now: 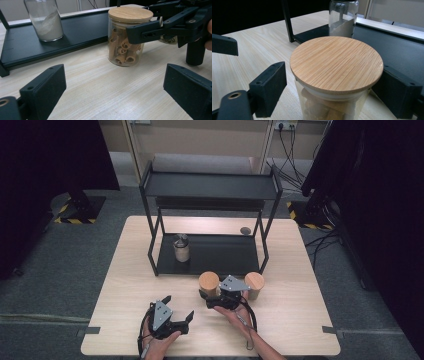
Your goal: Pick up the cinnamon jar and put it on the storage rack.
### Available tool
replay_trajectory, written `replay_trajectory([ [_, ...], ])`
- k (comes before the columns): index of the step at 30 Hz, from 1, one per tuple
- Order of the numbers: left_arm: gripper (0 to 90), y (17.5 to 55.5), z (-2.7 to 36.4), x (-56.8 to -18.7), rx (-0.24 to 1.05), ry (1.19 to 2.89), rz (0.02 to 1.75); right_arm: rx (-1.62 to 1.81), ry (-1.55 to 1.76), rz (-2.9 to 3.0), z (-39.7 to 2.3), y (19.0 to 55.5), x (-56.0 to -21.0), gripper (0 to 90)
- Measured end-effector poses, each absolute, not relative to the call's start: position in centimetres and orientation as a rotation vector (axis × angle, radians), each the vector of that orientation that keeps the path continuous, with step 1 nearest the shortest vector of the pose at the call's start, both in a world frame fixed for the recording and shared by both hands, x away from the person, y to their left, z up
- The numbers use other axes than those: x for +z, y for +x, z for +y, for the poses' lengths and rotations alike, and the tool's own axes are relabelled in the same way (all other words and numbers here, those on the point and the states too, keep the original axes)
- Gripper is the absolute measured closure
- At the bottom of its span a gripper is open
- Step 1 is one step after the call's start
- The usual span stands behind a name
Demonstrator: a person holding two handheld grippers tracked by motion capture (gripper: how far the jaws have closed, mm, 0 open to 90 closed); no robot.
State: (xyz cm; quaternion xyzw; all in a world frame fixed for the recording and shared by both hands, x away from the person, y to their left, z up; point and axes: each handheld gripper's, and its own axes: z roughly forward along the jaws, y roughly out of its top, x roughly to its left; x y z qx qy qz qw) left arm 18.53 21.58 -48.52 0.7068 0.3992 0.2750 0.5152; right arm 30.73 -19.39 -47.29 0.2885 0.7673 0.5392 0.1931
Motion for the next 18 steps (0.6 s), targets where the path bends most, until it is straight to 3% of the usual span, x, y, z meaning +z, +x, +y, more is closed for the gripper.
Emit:
replay_trajectory([
  [9,4.0,18.54,21.57,-48.52,0.661,1.699,0.958,1.489,0.818,2.161,-19.23,30.91,-47.23,24.8],
  [18,4.1,18.55,21.61,-48.52,0.659,1.699,0.957,1.477,0.81,2.156,-19.09,30.7,-47.19,25.7],
])
